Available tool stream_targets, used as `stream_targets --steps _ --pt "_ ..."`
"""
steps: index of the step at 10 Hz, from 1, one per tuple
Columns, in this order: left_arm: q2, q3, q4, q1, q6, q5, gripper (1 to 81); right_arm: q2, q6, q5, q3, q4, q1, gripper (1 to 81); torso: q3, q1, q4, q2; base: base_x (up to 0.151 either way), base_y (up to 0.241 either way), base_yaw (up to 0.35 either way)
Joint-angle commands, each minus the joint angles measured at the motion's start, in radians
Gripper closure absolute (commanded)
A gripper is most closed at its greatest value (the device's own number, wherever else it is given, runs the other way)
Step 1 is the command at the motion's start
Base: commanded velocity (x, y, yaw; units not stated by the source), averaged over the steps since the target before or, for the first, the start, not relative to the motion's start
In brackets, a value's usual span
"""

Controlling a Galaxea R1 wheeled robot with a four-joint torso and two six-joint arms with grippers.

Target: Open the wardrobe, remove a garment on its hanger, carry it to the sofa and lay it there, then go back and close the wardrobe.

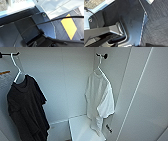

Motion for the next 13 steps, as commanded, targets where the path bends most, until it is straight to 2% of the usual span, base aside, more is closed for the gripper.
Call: stream_targets --steps 1,5,8,11,13 --pt "-0.043 -0.036 -0.017 -0.132 0.004 0.037 1.0 0.005 -0.004 -0.061 0.002 0.008 0.033 1.0 0.0 0.0 0.0 0.0 0.0 0.0 0.0" --pt "-0.042 0.004 -0.018 -0.244 -0.003 0.043 1.0 0.005 -0.004 -0.062 0.002 0.008 0.033 1.0 0.0 0.0 0.0 0.0 0.0 0.0 0.0" --pt "-0.093 0.174 -0.015 -0.31 -0.003 0.044 1.0 0.006 -0.004 -0.061 0.002 0.008 0.038 1.0 0.0 0.0 0.0 0.0 0.0 0.0 0.0" --pt "-0.118 0.294 -0.023 -0.394 -0.009 0.112 1.0 0.005 -0.004 -0.061 0.002 0.008 0.041 1.0 0.0 0.001 0.0 0.0 0.0 0.0 0.0" --pt "-0.124 0.347 -0.027 -0.454 -0.009 0.117 1.0 0.006 -0.006 -0.061 0.002 0.008 0.041 1.0 0.0 0.001 0.0 0.0 0.0 0.0 0.0"
